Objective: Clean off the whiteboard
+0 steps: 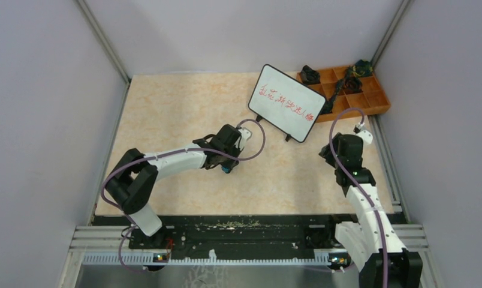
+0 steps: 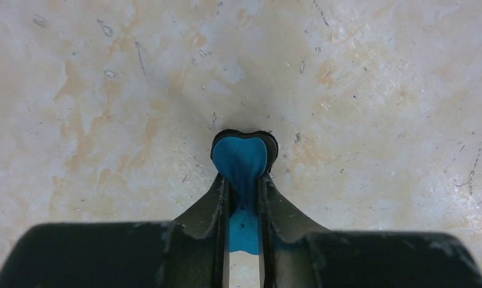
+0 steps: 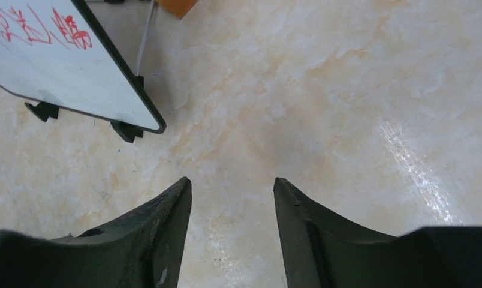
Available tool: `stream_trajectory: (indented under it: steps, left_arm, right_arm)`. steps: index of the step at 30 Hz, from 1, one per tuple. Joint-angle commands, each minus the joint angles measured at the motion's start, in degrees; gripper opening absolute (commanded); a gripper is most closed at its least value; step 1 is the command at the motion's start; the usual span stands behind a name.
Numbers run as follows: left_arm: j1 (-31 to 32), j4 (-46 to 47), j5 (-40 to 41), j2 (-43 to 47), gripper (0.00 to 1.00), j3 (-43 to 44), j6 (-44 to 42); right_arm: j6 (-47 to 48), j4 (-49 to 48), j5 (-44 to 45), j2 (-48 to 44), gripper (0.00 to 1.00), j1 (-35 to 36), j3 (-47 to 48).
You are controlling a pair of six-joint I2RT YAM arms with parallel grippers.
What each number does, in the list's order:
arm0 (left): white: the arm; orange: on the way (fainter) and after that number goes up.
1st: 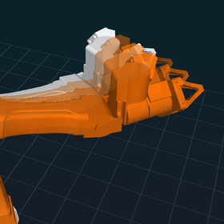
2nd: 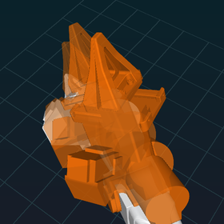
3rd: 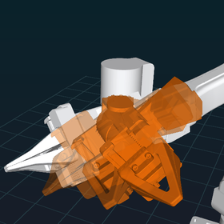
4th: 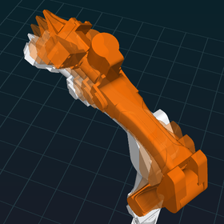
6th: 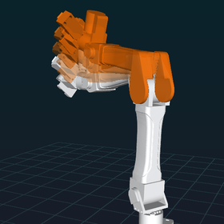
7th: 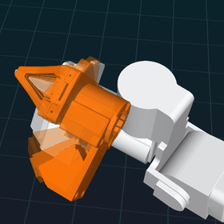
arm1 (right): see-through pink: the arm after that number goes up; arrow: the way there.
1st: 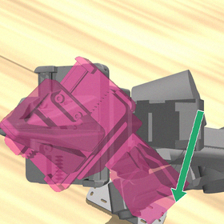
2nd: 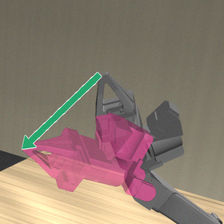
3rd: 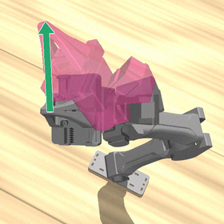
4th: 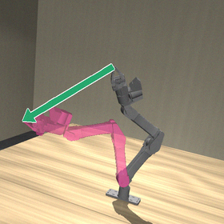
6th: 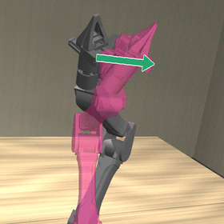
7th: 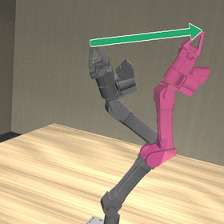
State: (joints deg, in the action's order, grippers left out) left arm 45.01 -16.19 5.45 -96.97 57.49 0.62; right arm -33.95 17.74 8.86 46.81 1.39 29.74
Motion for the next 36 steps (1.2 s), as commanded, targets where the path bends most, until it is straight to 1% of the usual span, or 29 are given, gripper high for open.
stream_trajectory:
  steps: [1,2,3,6,10,13,16,18,25,29,32,36]
  left_arm:
    - [-0.06,3.17,1.58,3.36,0.1,1.68,0.62]
    - [-0.02,3.78,1.72,3.69,0.1,1.86,0.69]
    - [-0.09,4.57,2.01,4.04,0.1,1.98,0.82]
    - [-0.1,7.81,3.15,5.64,0.11,1.56,0.72]
    - [-0.19,15.96,6.16,9.36,0.13,-1.37,-0.35]
    - [-0.44,23.32,7.39,12.14,0.14,-4.36,-1.47]
    - [-1.07,30.95,6.94,14.04,0.18,-6.89,-2.73]
    - [-1.61,33.72,6.26,14.27,0.18,-7.41,-2.93]
    - [-5.09,37.12,0.94,12.35,0.17,-6.85,-2.11]
    - [-7.08,38.79,-1.67,12.58,0.17,-8.12,-0.56]
    - [-7.92,39.4,-3.02,13.05,0.17,-8.69,-0.22]
    - [-9.31,38.56,-4.99,13.72,0.18,-7.75,0.33]
  right_arm:
    - [-2.45,4.39,8.23,0.36,0.46,0.27,5.68]
    - [-3.51,4.97,9.36,0.73,0.42,0.24,5.91]
    - [-4.1,4.93,10.1,0.82,0.4,0.28,5.9]
    - [-1.03,1.5,9.61,0.21,0.37,0.32,4.39]
    - [4.76,-0.9,8.81,-0.45,0.37,0.28,3.9]
    - [6.7,-0.38,8.37,-0.14,0.37,0.21,5.61]
    - [10.56,2.39,3.36,2.61,0.42,0.23,10.41]
    - [12.91,3.32,-1.41,5.83,0.44,0.25,14.39]
    - [16.47,5.88,-5.76,14.67,0.45,-0.2,27.72]
    - [18.07,7.84,-13.76,19.33,0.49,-3.53,36.53]
    - [18.73,9.66,-18.47,23.3,0.5,-6.52,42.52]
    - [20.49,8.27,-23.77,27.73,0.52,-9.15,44.85]
